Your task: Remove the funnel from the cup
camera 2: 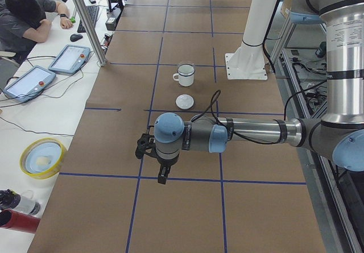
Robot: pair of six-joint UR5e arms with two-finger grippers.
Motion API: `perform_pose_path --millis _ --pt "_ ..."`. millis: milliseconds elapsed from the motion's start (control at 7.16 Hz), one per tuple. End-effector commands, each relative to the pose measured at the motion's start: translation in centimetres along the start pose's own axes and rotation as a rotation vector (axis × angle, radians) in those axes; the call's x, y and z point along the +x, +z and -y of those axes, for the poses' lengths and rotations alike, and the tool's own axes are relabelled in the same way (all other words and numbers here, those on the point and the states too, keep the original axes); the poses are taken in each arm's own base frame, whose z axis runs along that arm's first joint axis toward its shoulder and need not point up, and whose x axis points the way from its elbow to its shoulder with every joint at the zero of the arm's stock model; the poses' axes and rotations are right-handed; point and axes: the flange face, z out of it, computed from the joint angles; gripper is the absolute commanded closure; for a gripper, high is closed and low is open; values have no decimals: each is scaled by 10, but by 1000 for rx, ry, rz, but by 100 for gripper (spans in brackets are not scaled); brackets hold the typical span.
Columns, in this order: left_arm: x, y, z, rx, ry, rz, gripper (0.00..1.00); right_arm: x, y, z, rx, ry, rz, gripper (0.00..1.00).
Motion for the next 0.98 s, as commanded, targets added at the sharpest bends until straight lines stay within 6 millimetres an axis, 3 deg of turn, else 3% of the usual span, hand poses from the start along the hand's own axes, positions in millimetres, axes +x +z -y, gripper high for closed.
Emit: perform_pose_path --millis 0,279,419,698,838 --pt "6 -7 2 12 14 7 0 0 0 0 0 0 0 0" --pt "18 -17 12 36 38 12 0 0 0 0 0 0 0 0" --pt "43 -44 38 95 101 23 0 0 0 0 -1 1 0 0" --pt "69 -90 99 195 187 69 0 0 0 0 -1 1 0 0" --pt "80 -102 107 226 90 61 0 0 0 0 0 0 0 0"
